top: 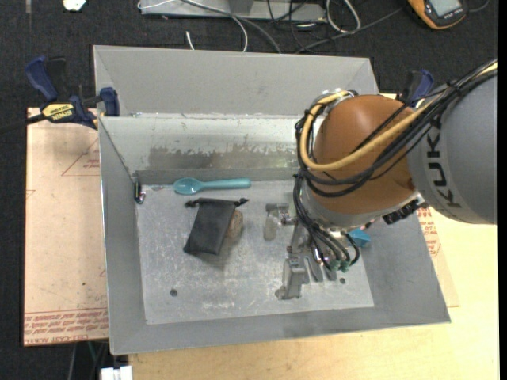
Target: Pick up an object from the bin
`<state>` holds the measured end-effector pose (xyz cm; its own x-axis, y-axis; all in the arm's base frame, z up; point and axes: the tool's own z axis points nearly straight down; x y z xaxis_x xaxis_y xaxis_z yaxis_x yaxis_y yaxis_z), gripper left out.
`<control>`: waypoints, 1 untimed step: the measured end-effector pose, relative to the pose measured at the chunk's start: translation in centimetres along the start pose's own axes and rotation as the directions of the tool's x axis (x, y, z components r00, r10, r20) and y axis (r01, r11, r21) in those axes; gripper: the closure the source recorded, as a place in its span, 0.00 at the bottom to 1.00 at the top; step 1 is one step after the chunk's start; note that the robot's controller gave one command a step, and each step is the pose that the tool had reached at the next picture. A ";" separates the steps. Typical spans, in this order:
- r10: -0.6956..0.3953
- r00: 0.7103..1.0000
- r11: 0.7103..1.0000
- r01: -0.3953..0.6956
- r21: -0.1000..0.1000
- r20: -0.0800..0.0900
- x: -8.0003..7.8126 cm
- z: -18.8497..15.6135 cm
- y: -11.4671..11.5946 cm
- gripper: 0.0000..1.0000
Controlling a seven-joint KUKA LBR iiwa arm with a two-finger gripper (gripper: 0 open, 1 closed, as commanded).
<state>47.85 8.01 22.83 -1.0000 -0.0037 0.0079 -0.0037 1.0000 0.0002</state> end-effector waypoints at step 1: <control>0.003 1.000 1.000 -0.003 -0.001 0.008 -0.2 -0.4 0.0 0.00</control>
Offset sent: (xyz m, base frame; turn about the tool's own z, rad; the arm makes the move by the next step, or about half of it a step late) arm 0.0311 0.0181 0.0595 0.0552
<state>48.02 7.96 23.21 -1.0000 -0.0003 0.0000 -0.0003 1.0000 0.0011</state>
